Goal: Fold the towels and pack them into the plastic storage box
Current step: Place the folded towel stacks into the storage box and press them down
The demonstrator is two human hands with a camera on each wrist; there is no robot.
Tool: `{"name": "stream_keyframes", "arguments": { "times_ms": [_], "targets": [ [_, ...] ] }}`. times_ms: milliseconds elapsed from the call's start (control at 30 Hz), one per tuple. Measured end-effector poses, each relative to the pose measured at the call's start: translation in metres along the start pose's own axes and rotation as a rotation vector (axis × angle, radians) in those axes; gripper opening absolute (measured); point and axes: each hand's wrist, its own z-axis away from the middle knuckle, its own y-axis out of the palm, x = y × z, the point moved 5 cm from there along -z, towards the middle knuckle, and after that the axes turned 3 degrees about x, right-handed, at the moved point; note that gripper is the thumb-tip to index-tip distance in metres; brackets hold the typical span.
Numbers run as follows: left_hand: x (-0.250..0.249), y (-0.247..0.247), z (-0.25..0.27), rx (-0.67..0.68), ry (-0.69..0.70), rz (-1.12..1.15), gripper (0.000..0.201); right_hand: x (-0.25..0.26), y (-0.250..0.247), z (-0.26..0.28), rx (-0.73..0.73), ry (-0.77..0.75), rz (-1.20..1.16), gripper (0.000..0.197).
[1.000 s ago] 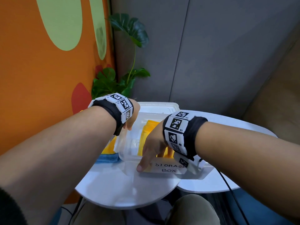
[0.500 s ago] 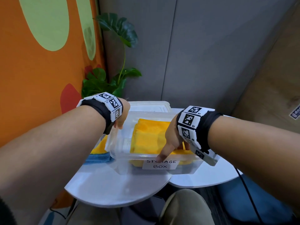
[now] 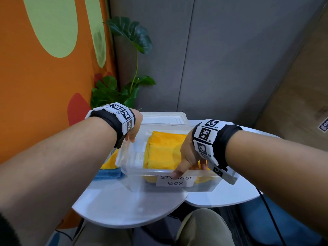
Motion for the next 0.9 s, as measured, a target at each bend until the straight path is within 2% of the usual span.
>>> {"name": "stream_keyframes", "arguments": {
  "times_ms": [67,200,400,500,667,733,800,900],
  "targets": [
    [0.000,0.000,-0.001,-0.006,0.002,0.004,0.044,0.001,-0.001,0.000,0.006,-0.014,-0.001,0.061],
    [-0.001,-0.001,0.000,-0.010,0.003,-0.015,0.043,-0.001,-0.002,-0.004,0.031,0.012,0.055,0.074],
    [-0.002,0.000,0.000,-0.006,-0.009,-0.041,0.045,0.002,0.004,-0.008,0.112,0.002,-0.075,0.066],
    [-0.002,-0.001,-0.001,-0.014,-0.010,-0.042,0.044,0.005,-0.002,-0.011,0.115,0.001,-0.052,0.064],
    [0.000,-0.001,-0.001,-0.004,-0.001,-0.014,0.042,0.029,-0.020,-0.011,-0.015,-0.159,-0.049,0.041],
    [0.001,-0.001,-0.001,-0.001,0.003,-0.006,0.042,0.041,-0.020,-0.011,-0.042,-0.214,-0.043,0.047],
    [0.001,-0.001,-0.001,0.003,0.003,-0.001,0.042,0.051,-0.018,-0.011,-0.022,-0.234,-0.023,0.055],
    [0.001,-0.001,-0.002,0.000,0.006,-0.006,0.041,0.058,-0.013,-0.016,0.073,-0.239,-0.031,0.051]
  ]
}}
